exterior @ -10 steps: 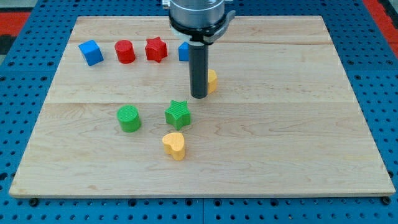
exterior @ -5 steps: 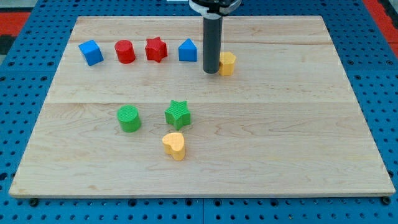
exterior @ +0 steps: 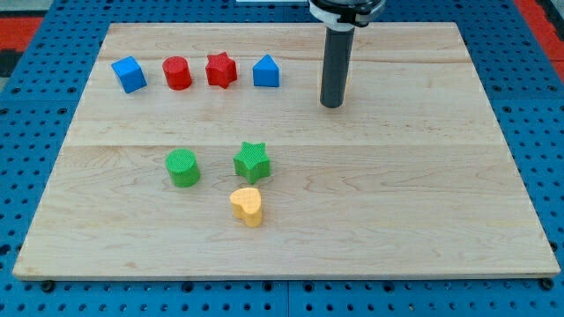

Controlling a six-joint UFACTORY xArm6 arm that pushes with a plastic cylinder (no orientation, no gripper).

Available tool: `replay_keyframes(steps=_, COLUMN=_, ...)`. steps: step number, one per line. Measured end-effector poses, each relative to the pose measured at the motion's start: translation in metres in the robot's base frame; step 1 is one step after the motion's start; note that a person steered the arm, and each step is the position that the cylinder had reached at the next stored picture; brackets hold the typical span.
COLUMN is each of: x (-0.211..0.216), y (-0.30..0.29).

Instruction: Move the yellow hexagon to the right of blue triangle

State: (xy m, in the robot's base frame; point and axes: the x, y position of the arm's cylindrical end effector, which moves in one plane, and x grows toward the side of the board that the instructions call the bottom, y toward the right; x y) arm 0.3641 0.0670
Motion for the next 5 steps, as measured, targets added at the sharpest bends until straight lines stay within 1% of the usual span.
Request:
replay_keyframes(steps=1, x=-0.015, y=0.000)
replay_keyframes(steps=2, x=-0.021, y=0.001)
replay_keyframes(steps=3, x=-0.008, y=0.002)
replay_keyframes(steps=4, x=0.048, y=0.017)
replay_keyframes(steps=5, x=0.104, y=0.020)
